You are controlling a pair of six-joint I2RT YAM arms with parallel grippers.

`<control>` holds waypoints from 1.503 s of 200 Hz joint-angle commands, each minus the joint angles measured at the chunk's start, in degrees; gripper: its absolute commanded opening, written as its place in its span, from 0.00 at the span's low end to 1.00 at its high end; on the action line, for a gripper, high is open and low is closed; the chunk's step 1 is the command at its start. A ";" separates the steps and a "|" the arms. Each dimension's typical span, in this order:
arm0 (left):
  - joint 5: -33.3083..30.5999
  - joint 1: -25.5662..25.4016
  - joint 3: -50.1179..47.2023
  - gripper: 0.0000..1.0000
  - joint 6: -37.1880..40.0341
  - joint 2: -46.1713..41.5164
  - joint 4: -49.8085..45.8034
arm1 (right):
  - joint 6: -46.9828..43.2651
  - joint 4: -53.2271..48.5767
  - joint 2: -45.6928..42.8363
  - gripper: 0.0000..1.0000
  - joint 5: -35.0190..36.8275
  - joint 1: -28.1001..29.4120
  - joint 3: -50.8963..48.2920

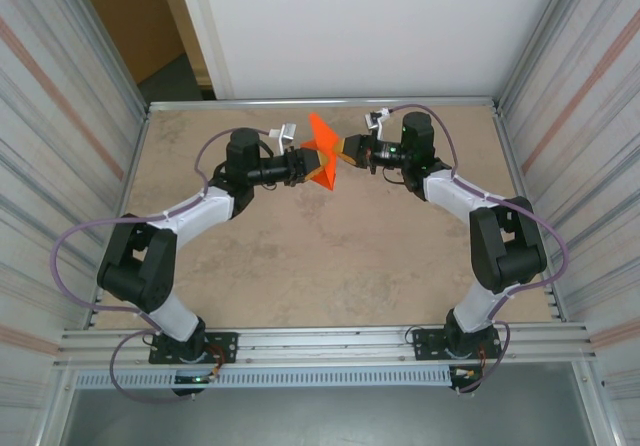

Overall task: Fold a paper plane with a square sheet of paper (pick it up from the middle)
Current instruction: Turn over the paper at the center of the table.

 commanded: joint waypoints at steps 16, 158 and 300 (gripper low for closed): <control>-0.55 -0.21 1.99 0.18 0.76 1.07 -0.10 | 0.69 1.77 -2.01 0.01 -1.84 -0.52 -0.93; -12.43 1.09 8.93 0.06 21.61 -2.89 -34.35 | -23.76 -34.26 -10.56 0.42 13.98 -8.23 0.05; -80.07 -14.24 40.28 0.05 44.40 17.67 -89.67 | -29.33 -44.93 -16.79 0.46 28.92 -10.61 -4.34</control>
